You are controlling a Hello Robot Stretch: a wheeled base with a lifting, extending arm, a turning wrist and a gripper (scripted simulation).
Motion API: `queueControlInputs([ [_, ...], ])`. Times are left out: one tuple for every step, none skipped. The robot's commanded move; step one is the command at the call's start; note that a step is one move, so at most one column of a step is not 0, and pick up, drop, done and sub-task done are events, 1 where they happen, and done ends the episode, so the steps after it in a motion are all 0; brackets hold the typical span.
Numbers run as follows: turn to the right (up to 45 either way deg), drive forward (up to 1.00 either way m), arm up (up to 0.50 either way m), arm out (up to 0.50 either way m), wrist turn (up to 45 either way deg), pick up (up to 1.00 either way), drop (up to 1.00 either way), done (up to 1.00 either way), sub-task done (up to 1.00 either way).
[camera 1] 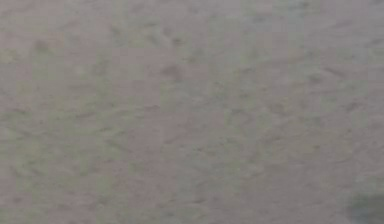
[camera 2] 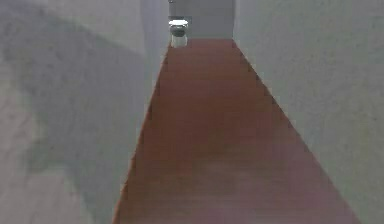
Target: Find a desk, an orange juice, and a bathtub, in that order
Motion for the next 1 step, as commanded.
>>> queueControlInputs([
  [-45.0,0.0,0.0,0.0,0.0,0.0,0.0,0.0,0.0],
])
